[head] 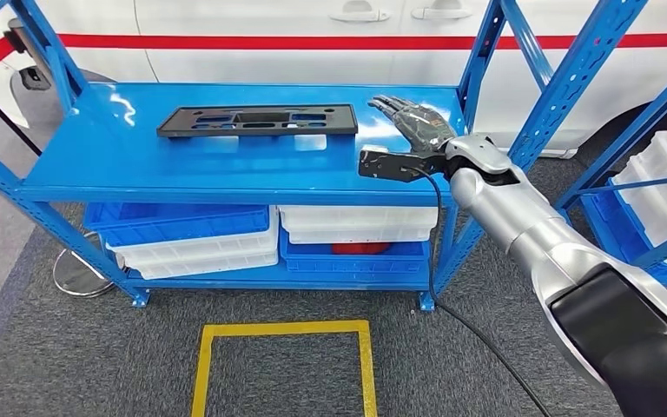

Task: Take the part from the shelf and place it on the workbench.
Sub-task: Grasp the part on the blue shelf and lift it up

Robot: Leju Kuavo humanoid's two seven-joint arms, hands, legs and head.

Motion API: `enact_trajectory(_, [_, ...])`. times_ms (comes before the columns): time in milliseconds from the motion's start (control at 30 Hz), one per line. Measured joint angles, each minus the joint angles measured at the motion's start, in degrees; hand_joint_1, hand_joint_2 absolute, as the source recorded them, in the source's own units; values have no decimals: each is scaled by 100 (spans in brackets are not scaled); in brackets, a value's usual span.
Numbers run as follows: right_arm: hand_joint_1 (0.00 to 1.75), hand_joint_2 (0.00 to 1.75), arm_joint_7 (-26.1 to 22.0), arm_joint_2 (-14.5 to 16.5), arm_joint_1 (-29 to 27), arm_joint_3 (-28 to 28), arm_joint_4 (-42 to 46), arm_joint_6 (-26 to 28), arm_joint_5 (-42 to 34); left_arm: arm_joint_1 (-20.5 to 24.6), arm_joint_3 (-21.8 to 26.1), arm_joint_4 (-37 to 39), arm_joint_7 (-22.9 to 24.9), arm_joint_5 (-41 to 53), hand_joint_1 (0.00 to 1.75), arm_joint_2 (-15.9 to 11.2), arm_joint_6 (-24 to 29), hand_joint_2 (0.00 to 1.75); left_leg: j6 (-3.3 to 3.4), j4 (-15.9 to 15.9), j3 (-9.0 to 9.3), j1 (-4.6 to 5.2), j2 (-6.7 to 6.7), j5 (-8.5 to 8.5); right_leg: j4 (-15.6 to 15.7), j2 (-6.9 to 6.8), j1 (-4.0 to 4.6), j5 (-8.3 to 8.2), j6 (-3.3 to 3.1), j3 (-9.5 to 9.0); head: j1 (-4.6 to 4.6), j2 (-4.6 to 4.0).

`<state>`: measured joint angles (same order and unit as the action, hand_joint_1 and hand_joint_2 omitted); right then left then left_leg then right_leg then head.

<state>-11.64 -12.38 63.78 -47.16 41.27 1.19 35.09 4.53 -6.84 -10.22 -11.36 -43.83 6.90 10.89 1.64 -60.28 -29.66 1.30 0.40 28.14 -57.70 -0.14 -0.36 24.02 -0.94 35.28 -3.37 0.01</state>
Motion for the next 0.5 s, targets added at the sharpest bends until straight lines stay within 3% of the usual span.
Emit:
enact_trajectory(33, [0, 175, -2, 18, 12, -4, -18, 10, -5, 4, 9, -1, 4, -3, 0, -3, -2, 0, -30, -249, -129, -8, -7, -50, 31, 6, -25, 41, -26, -97, -1, 0])
enact_trajectory(100, [0, 175, -1, 52, 26, -14, -51, 24, -9, 5, 27, -1, 22, -36, 0, -7, -26, 0, -105, -953, -609, -58, -22, -32, 77, 15, -50, 151, -47, -284, -1, -1])
enact_trajectory(167, [0, 175, 12, 78, 7, -31, -79, 31, -8, -7, 54, -1, 46, -93, 0, -8, -75, 0, -187, -1423, -1097, -123, -21, 296, 92, 44, -71, 288, -34, -454, -1, -1])
enact_trajectory(233, [0, 175, 25, 91, -18, -45, -101, 31, -7, -32, 96, 1, 64, -154, 0, -8, -114, 0, -244, -1448, -1348, -162, -19, 571, 94, 77, -101, 422, -8, -619, -1, -1])
enact_trajectory(267, [0, 175, 32, 95, -23, -49, -109, 26, -7, -49, 121, 1, 71, -188, 0, -8, -127, 0, -265, -1284, -1379, -176, -18, 582, 94, 91, -119, 495, 11, -711, -1, -1])
enact_trajectory(300, [0, 175, 40, 103, -27, -53, -119, 14, -7, -67, 149, 1, 75, -227, 0, -8, -140, 0, -283, -1020, -1383, -193, -16, 469, 94, 103, -140, 584, 35, -821, -1, -1])
enact_trajectory(333, [0, 175, 51, 118, -30, -56, -134, -4, -6, -90, 180, 1, 78, -261, 0, -8, -151, 0, -298, -652, -1366, -213, -13, 126, 100, 112, -158, 690, 66, -934, 0, -1])
enact_trajectory(367, [0, 175, 58, 145, -30, -64, -154, -32, -6, -114, 210, 2, 80, -283, 0, -7, -157, 0, -304, -272, -1352, -227, -1, -337, 90, 128, -165, 804, 101, -1049, -1, -1])
enact_trajectory(400, [0, 175, 67, 177, -27, -75, -178, -67, 0, -130, 235, 3, 84, -292, 0, -7, -157, 0, -287, -19, -1329, -230, 8, -738, 100, 144, -157, 917, 146, -1152, 0, -1])
enact_trajectory(433, [0, 175, 72, 220, -20, -87, -200, -97, 5, -138, 255, 3, 89, -285, 0, -5, -155, 0, -252, 122, -1308, -227, 17, -1018, 125, 160, -148, 1009, 192, -1262, -1, -1])
enact_trajectory(467, [0, 175, 75, 266, 5, -99, -220, -129, 12, -129, 266, 2, 96, -268, 0, -5, -149, 0, -201, 149, -1283, -218, 25, -1063, 113, 176, -140, 1034, 241, -1342, 0, -1])
enact_trajectory(500, [0, 175, 81, 320, 55, -110, -238, -160, 24, -101, 270, -1, 102, -247, 0, -5, -143, 0, -145, 112, -1224, -213, 23, -983, 27, 183, -141, 979, 288, -1340, 1, -1])
